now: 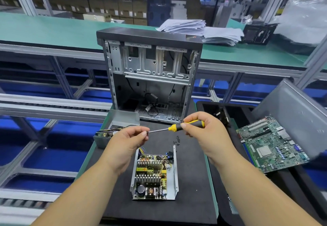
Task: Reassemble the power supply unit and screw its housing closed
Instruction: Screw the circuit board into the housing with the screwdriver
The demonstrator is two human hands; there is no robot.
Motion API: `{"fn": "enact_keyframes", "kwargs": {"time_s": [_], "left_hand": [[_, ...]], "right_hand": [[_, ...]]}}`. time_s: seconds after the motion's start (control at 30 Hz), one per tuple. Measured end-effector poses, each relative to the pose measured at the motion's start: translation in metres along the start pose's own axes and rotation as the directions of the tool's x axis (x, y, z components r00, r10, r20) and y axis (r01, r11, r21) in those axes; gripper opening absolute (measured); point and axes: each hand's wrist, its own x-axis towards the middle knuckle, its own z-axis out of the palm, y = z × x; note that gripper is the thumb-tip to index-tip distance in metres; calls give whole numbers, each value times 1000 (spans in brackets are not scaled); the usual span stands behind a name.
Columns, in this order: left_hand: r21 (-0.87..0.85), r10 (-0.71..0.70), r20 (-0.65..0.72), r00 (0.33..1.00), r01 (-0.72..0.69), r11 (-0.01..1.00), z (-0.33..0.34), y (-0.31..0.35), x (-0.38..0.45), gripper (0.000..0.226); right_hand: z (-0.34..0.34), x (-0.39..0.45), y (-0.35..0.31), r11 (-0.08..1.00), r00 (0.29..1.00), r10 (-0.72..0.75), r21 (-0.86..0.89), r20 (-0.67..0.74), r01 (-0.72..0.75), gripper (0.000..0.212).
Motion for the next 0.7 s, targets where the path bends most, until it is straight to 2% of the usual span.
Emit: {"fn": "enact_keyframes", "kwargs": {"time_s": [0.17,0.3,0.6,0.7], "left_hand": [[148,119,22,993,-121,982,1,-3,3,29],[208,144,57,988,-152,966,4,1,8,29],[221,159,167,973,-194,956,18,16,4,30],[194,128,190,973,-165,967,19,14,1,34]], "right_hand": [[0,-2,6,995,998,54,82,-43,-50,5],[-3,-2,4,994,996,55,102,-75,-48,4],[-8,-8,-4,994,996,16,111,-91,-6,3],[-9,-11,-2,995,994,3,99,-108,7,4]]}}
